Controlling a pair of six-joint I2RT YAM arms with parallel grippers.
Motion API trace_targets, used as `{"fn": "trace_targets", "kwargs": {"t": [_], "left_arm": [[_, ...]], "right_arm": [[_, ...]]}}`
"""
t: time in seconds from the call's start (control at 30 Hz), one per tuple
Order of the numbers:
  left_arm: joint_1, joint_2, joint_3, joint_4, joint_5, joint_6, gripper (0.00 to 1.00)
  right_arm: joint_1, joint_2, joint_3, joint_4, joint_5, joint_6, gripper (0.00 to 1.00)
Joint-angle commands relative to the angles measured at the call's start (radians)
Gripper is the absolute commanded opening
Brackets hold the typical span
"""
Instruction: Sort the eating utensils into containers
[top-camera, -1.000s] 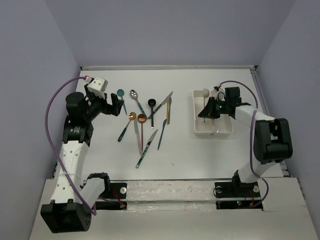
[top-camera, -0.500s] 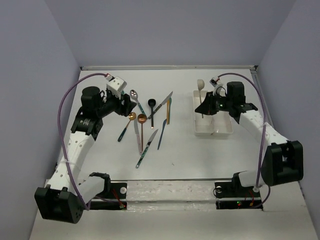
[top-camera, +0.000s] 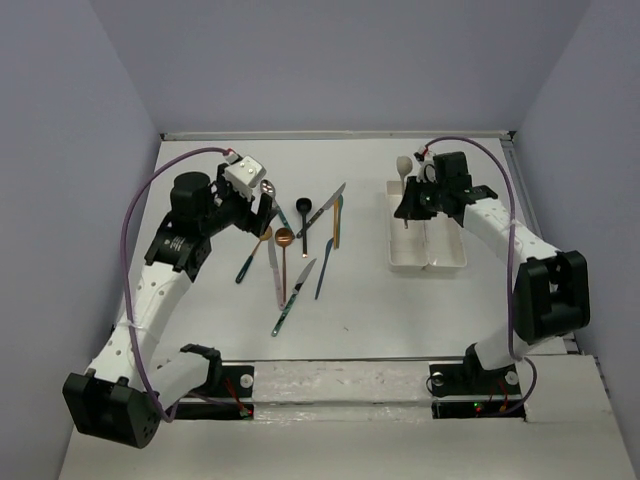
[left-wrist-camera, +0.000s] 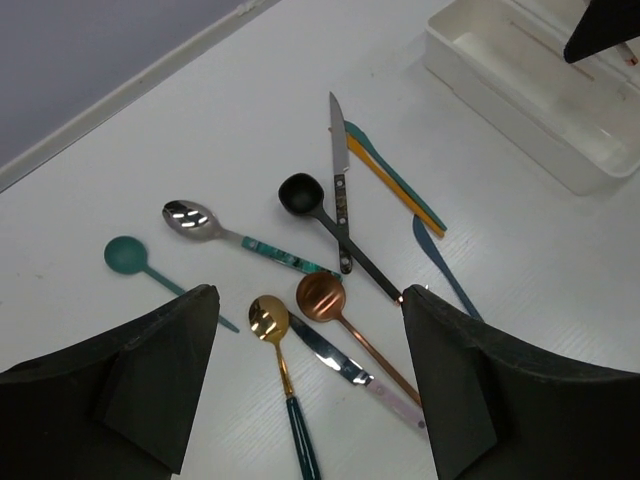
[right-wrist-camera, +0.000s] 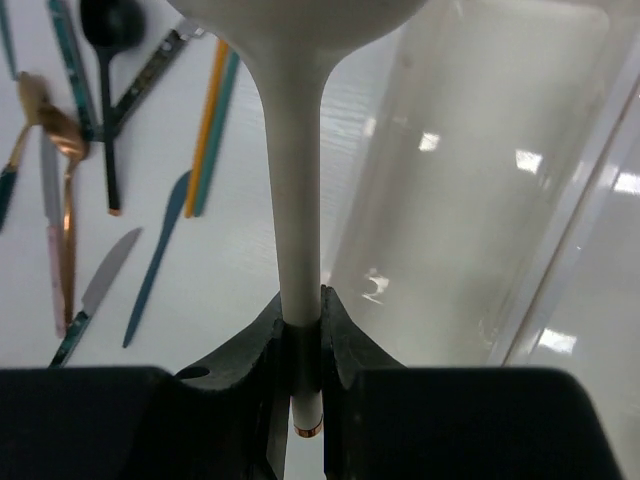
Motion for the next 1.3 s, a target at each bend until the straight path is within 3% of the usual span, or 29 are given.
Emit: {"fn": "trace_targets", "kwargs": {"t": [0.0,0.2,0.27,0.57,0.77,0.9,1.1,1.27], "left_arm": [[0.000,-0.030,-0.033,0.000,-0.107,0.071,0.88],[0.000,0.060,-0.041,-0.033,-0.216,0.089,0.88],[0.002,0.100,-0.052,-0.030,-0.240,0.098,0.89],[0.018,0.187,-0.091,-0.013,-0.279,0.134,0.91],[0.023,0.256,-0.105,0.007,-0.331,0.161,0.91],[0.023,0.360,-0.113,0.013,-0.371,0.183,0.86],[0.023,0.500,-0.099,0.013,-0.349,0.186,0.77],[0.020,0.546,-0.098,-0.004,-0.262,0.174,0.76]], "right_arm": [[-0.003,0.039,-0.010,-0.076,0.186,0.061,0.00],[-0.003,0.090,-0.004,-0.070,0.265,0.071,0.09],[-0.003,0.120,0.009,-0.070,0.259,0.071,0.19],[-0.003,0.189,0.021,-0.071,0.222,0.065,0.39],[-0.003,0.150,0.033,-0.079,0.205,0.058,0.41],[0.009,0.061,0.047,-0.091,0.203,0.051,0.41],[0.092,-0.041,0.073,-0.117,0.289,0.056,0.41],[0.113,-0.085,0.062,-0.116,0.312,0.061,0.41]]}}
